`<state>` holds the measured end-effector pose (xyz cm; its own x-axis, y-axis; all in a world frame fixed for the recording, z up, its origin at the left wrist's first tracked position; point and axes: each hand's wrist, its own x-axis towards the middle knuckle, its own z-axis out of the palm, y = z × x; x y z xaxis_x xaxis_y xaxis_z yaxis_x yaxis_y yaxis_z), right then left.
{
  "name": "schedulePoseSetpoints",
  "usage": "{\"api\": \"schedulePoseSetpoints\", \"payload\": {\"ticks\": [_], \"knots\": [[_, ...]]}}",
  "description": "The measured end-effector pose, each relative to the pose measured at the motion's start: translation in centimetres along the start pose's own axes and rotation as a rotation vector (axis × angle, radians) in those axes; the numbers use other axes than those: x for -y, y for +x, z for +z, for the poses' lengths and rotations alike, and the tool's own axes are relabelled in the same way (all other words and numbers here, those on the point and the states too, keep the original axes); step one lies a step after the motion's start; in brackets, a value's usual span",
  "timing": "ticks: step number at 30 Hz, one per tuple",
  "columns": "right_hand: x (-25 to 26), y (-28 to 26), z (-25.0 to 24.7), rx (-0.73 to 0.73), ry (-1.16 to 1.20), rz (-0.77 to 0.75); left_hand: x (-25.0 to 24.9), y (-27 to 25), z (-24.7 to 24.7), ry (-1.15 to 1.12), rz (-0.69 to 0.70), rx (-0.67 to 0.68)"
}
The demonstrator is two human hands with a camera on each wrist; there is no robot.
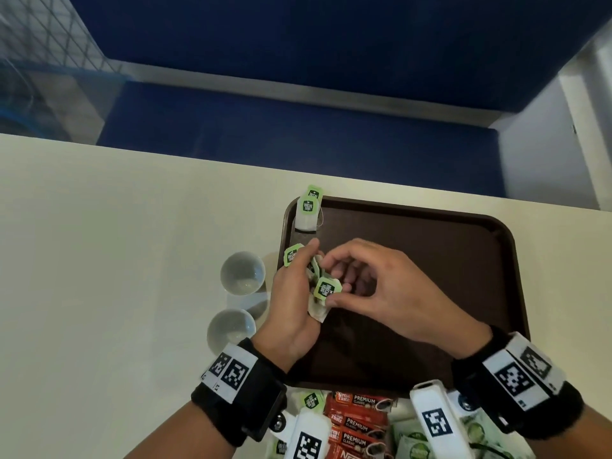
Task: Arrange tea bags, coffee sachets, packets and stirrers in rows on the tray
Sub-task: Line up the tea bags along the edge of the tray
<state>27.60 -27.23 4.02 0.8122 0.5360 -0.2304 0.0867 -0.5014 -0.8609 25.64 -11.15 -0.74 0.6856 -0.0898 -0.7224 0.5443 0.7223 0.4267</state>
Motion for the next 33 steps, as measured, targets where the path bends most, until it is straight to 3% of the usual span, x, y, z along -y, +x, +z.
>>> {"api": "schedulePoseSetpoints", "payload": {"ticks": [11, 17, 20, 24, 29, 33], "knots": [[-0.6, 0.4, -1.2, -0.032, 0.314, 0.158, -0.4, -0.5, -0.2, 0.121, 0.054, -0.017], [-2.4, 1.4, -2.3, -0.096, 0.21, 0.408, 0.2, -0.4, -0.3, 0.165, 0.102, -0.067], [-2.3, 1.9, -2.3, -0.093, 0.238, 0.455, 0.4, -0.2, -0.1, 0.149, 0.13, -0.086], [-1.3, 2.7, -2.3, -0.168, 0.191, 0.392, 0.5, 0.0, 0.0, 0.142, 0.126, -0.097], [-1.0, 4.8, -2.4, -0.319, -0.059, 0.169, 0.9, 0.0, -0.6, 0.121, 0.073, -0.118], [-1.2, 7.6, -1.7, -0.221, -0.184, 0.111, 1.3, -0.2, -0.9, 0.162, 0.078, -0.13]]}}
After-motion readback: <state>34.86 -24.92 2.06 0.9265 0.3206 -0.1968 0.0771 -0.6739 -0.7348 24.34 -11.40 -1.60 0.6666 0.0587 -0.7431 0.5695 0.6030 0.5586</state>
